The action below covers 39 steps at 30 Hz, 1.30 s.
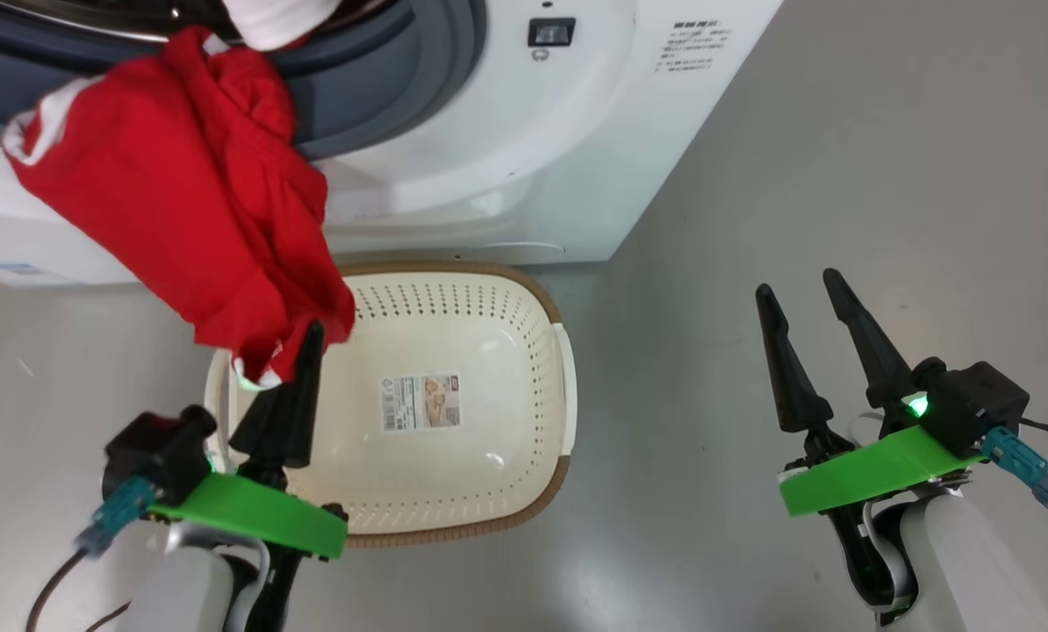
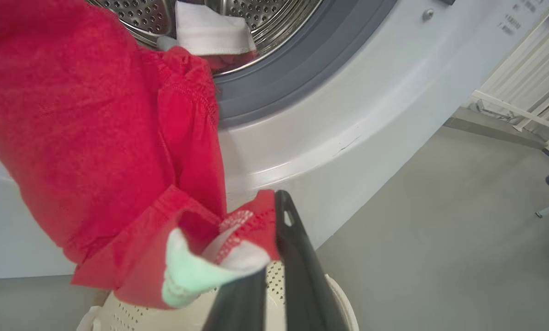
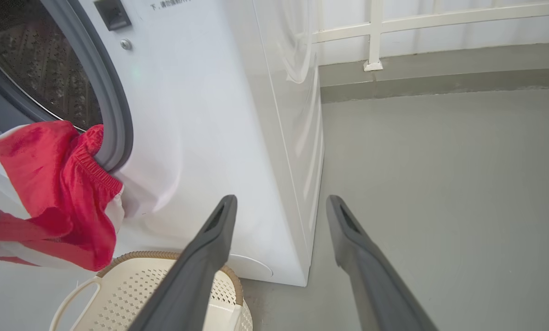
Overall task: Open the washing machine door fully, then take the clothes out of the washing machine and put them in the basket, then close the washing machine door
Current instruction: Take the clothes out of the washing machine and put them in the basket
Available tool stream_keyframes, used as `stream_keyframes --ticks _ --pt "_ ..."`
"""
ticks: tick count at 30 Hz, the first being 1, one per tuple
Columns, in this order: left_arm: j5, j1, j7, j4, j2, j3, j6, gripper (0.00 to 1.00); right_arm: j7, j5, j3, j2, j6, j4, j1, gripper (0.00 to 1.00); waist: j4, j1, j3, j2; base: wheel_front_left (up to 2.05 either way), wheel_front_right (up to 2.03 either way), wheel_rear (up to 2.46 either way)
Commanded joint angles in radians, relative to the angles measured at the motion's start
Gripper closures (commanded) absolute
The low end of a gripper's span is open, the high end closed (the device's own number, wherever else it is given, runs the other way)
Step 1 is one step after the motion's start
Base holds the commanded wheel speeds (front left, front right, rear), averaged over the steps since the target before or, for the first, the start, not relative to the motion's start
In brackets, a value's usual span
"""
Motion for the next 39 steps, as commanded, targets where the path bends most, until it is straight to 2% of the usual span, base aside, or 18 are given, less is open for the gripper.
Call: stream_keyframes --ticks 1,12,23,25,26,27,28,29,30,31,32,34,35,39 --pt "-0.007 -0.027 -0.005 0.015 0.028 0.018 -0.006 1.00 -0.006 0.003 0.026 0.001 0.006 -0.027 -0.013 0.00 -0.008 -0.0001 0.025 0.0000 0.00 0.00 0.00" --pt "-0.034 -0.201 -0.005 0.347 0.056 -0.058 -0.006 1.00 -0.006 0.015 0.034 0.001 0.006 -0.047 -0.053 0.00 -0.026 -0.0001 0.123 0.0000 0.00 0.00 0.00" --pt "-0.082 -0.388 -0.005 0.568 0.072 -0.128 -0.006 1.00 -0.006 0.015 0.034 0.001 0.006 -0.062 -0.097 0.00 -0.026 -0.0001 0.202 0.0000 0.00 0.00 0.00" --pt "-0.092 -0.410 -0.005 0.597 0.073 -0.136 -0.006 0.91 -0.006 0.014 0.035 0.001 0.006 -0.061 -0.102 0.00 -0.026 -0.0001 0.207 0.0000 0.00 0.00 0.00" --pt "-0.096 -0.420 -0.005 0.610 0.074 -0.140 -0.006 0.81 -0.006 0.013 0.035 0.001 0.006 -0.061 -0.104 0.00 -0.025 -0.0001 0.209 0.0000 0.00 0.00 0.00" --pt "-0.101 -0.428 -0.005 0.621 0.074 -0.142 -0.006 0.76 -0.006 0.013 0.036 0.001 0.006 -0.060 -0.106 0.00 -0.025 -0.0001 0.210 0.0000 0.00 0.00 0.00" --pt "-0.106 -0.434 -0.005 0.629 0.075 -0.144 -0.006 0.65 -0.006 0.012 0.036 0.001 0.006 -0.059 -0.108 0.00 -0.025 -0.0001 0.211 0.0000 0.00 0.00 0.00" --pt "-0.106 -0.434 -0.005 0.629 0.075 -0.144 -0.006 0.65 -0.006 0.012 0.036 0.001 0.006 -0.059 -0.108 0.00 -0.025 -0.0001 0.211 0.0000 0.00 0.00 0.00" --pt "-0.111 -0.440 -0.005 0.634 0.075 -0.147 -0.006 0.55 -0.006 0.011 0.036 0.001 0.006 -0.058 -0.109 0.00 -0.024 -0.0001 0.211 0.0000 0.00 0.00 0.00" --pt "-0.115 -0.444 -0.005 0.637 0.076 -0.149 -0.006 0.27 -0.006 0.011 0.036 0.001 0.006 -0.057 -0.110 0.00 -0.023 -0.0001 0.210 0.0000 0.00 0.00 0.00" --pt "-0.119 -0.446 -0.005 0.639 0.076 -0.150 -0.006 0.15 -0.006 0.010 0.036 0.001 0.006 -0.056 -0.111 0.00 -0.022 -0.0001 0.208 0.0000 0.00 0.00 0.00" --pt "-0.126 -0.446 -0.005 0.641 0.076 -0.154 -0.006 0.08 -0.006 0.008 0.035 0.001 0.006 -0.055 -0.109 0.00 -0.019 -0.0001 0.204 0.0000 0.00 0.00 0.00" --pt "-0.129 -0.445 -0.005 0.640 0.076 -0.156 -0.006 0.02 -0.006 0.007 0.034 0.001 0.006 -0.054 -0.108 0.00 -0.017 -0.0001 0.201 0.0000 0.00 0.00 0.00" --pt "-0.137 -0.438 -0.005 0.633 0.073 -0.159 -0.006 0.00 -0.006 0.002 0.033 0.001 0.006 -0.050 -0.101 0.00 -0.010 -0.0001 0.189 0.0000 0.00 0.00 0.00"
